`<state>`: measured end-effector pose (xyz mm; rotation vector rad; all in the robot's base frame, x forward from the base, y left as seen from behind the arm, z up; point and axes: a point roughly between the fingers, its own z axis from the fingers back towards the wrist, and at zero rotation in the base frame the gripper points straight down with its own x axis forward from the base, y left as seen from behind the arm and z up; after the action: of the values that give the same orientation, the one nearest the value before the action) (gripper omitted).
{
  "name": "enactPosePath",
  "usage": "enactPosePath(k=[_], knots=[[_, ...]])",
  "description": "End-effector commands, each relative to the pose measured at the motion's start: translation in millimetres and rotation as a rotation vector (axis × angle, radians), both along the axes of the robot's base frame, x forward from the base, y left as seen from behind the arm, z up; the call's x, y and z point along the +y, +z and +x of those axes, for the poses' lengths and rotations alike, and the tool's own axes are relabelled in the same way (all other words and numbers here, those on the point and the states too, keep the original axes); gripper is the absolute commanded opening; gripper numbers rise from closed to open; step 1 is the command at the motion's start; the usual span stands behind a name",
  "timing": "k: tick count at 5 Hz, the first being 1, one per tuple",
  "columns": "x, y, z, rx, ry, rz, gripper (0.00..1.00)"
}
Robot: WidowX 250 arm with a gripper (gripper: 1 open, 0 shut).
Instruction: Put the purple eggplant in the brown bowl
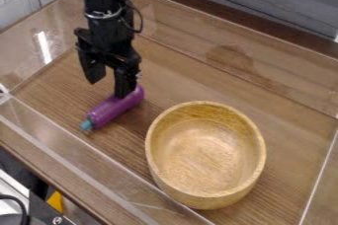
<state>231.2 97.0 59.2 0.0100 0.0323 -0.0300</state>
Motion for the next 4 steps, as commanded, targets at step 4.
enactPosePath(k=[4], knots=[[5.1, -15.2, 5.4, -0.060, -0.011, -0.024, 1.00]])
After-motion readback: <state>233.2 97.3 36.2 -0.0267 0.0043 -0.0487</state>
